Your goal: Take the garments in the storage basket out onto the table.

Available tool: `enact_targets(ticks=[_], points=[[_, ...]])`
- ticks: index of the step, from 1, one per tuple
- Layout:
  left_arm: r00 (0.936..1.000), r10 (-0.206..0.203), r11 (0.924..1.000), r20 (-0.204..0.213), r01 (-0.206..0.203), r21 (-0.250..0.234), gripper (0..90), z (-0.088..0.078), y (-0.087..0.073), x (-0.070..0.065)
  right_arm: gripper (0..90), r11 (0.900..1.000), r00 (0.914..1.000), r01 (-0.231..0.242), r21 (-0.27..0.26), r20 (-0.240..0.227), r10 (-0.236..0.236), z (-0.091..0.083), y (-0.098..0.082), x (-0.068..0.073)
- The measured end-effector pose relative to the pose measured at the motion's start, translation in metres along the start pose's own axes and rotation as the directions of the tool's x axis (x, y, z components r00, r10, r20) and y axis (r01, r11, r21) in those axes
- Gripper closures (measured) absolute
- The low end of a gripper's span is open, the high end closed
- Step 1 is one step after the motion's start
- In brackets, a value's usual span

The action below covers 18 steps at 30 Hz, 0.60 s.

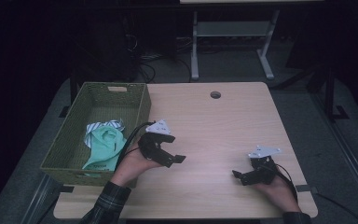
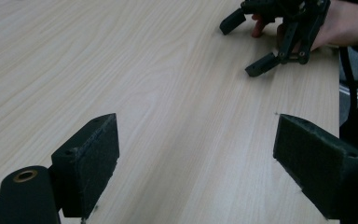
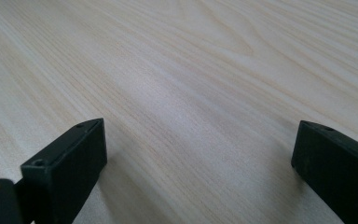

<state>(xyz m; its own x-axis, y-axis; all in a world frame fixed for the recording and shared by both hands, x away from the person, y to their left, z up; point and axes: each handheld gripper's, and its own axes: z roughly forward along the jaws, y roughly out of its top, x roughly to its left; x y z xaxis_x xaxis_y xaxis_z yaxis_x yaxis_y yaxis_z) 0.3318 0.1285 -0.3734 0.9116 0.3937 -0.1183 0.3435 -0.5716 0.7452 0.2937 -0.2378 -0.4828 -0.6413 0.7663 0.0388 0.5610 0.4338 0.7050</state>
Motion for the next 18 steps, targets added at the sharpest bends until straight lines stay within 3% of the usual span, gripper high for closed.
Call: enact_targets(ticks=[6,18], points=[[0.9999,0.014,0.9999,-0.009,-0.014,-0.004,13.8,-0.005,0.002,0.001,3.0,1.0,1.0,0.0,0.0,0.0,0.0,0.0,0.0,0.0],[0.9995,-0.005,0.9997,-0.03,0.004,-0.022,13.8,-0.021,0.0,0.008,3.0,1.0,1.0,0.006,-0.004,0.001,-0.006,0.0,0.0,0.0]])
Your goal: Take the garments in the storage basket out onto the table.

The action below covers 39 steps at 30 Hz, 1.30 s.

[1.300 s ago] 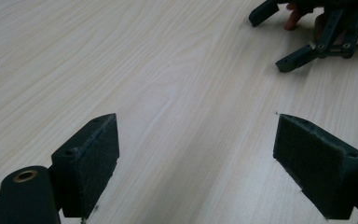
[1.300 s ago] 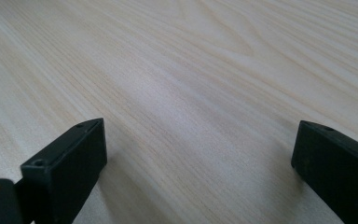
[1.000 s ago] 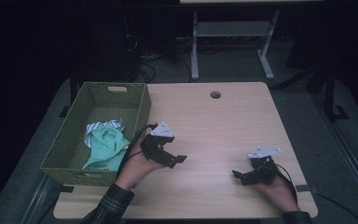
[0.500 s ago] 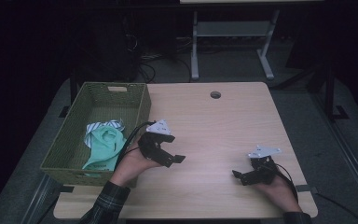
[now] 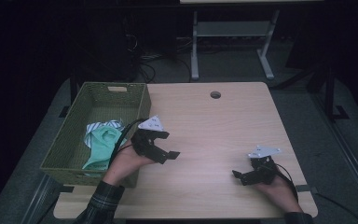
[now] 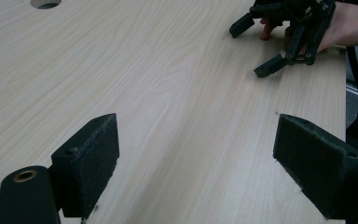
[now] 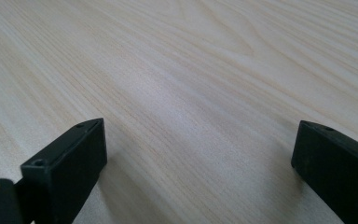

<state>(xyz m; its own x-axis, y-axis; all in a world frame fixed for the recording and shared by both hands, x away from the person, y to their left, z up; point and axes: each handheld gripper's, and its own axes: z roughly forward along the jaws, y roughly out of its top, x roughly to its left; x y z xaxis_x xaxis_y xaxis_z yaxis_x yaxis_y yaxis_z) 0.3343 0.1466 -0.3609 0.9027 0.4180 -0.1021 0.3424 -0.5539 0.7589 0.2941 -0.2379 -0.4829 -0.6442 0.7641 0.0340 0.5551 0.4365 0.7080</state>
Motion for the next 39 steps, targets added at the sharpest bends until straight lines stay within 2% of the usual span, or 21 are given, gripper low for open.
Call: enact_targets(ticks=[8,13,15,26,39], points=[[0.9998,-0.002,1.0,-0.018,0.002,-0.01,13.8,-0.009,-0.001,0.003,3.0,1.0,1.0,0.0,0.0,0.0,0.0,0.0,0.0,0.0],[0.9987,-0.008,0.9999,-0.051,0.008,0.006,13.8,-0.014,-0.005,0.008,3.0,1.0,1.0,-0.004,0.002,0.0,0.004,0.0,0.0,0.0],[0.9983,-0.02,0.9998,-0.054,0.02,0.0,13.8,-0.015,-0.006,0.01,3.0,1.0,1.0,-0.001,0.001,0.0,0.001,0.0,0.0,0.0],[0.9979,-0.025,0.9997,-0.059,0.026,0.003,13.8,-0.018,-0.01,0.013,3.0,1.0,1.0,0.005,-0.001,-0.003,-0.005,0.0,0.0,0.0],[0.9942,-0.05,0.9987,-0.095,0.05,-0.01,13.8,-0.035,-0.018,0.024,3.0,1.0,1.0,0.005,-0.001,-0.003,-0.005,0.0,0.0,0.0]])
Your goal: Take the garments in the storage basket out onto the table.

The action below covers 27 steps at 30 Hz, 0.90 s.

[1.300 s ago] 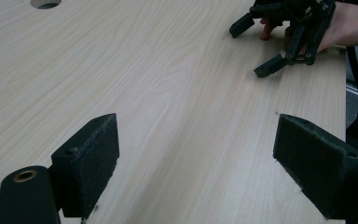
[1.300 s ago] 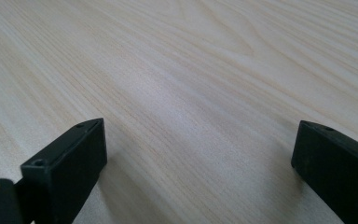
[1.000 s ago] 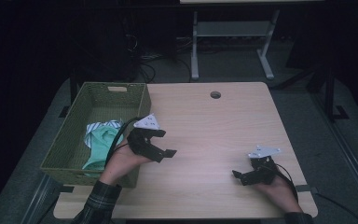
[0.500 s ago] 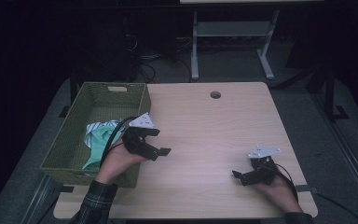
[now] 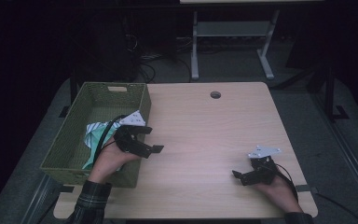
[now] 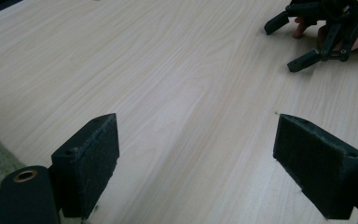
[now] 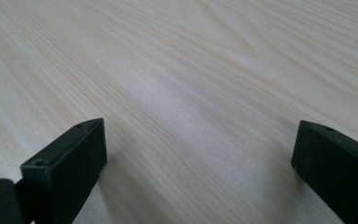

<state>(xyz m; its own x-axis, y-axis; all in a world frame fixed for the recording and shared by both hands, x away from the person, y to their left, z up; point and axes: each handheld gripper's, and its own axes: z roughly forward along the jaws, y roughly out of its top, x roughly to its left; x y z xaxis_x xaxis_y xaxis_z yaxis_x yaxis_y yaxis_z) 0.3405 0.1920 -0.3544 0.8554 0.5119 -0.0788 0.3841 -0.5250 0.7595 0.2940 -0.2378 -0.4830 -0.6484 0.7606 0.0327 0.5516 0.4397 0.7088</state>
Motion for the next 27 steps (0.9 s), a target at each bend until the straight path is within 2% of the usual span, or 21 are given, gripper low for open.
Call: enact_targets(ticks=[16,25,27], points=[[0.9983,-0.032,0.9995,-0.048,0.032,-0.007,13.8,-0.017,-0.009,0.011,3.0,1.0,1.0,0.001,0.0,-0.001,-0.001,0.0,0.0,0.0],[0.9965,-0.03,0.9995,-0.078,0.03,0.008,14.0,-0.025,-0.014,0.017,3.0,1.0,1.0,0.001,0.0,0.0,-0.001,0.0,0.0,0.0],[0.9958,-0.042,0.9991,-0.081,0.042,-0.002,14.0,-0.029,-0.016,0.019,3.0,1.0,1.0,0.001,0.001,-0.001,-0.001,0.0,0.0,0.0]])
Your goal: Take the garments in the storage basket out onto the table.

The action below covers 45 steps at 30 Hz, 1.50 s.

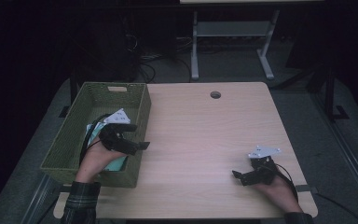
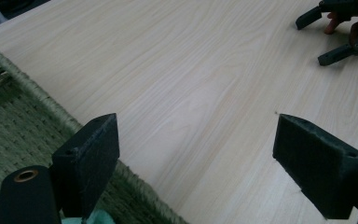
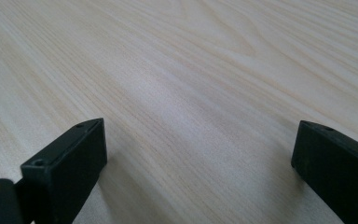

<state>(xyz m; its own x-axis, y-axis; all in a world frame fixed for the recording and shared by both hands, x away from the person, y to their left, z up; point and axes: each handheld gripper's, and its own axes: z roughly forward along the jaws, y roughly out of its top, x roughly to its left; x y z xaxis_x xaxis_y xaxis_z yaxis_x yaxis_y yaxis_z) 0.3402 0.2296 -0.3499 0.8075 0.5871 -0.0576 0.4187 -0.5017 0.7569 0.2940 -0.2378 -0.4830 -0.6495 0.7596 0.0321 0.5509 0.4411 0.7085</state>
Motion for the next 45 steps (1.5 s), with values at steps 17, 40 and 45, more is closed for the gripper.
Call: enact_targets(ticks=[17,40,45], points=[[0.9956,-0.051,0.9987,-0.079,0.05,-0.005,14.4,-0.021,-0.017,0.024,3.0,1.0,1.0,0.0,0.0,0.0,0.0,0.0,0.0,0.0],[0.9757,-0.112,0.9919,-0.188,0.121,0.037,14.5,-0.024,-0.049,0.061,3.0,1.0,1.0,0.0,0.0,0.0,0.0,0.0,0.0,0.0],[0.9738,-0.113,0.9909,-0.197,0.125,0.049,14.5,-0.016,-0.053,0.065,3.0,1.0,1.0,0.0,0.0,0.0,0.0,0.0,0.0,0.0]])
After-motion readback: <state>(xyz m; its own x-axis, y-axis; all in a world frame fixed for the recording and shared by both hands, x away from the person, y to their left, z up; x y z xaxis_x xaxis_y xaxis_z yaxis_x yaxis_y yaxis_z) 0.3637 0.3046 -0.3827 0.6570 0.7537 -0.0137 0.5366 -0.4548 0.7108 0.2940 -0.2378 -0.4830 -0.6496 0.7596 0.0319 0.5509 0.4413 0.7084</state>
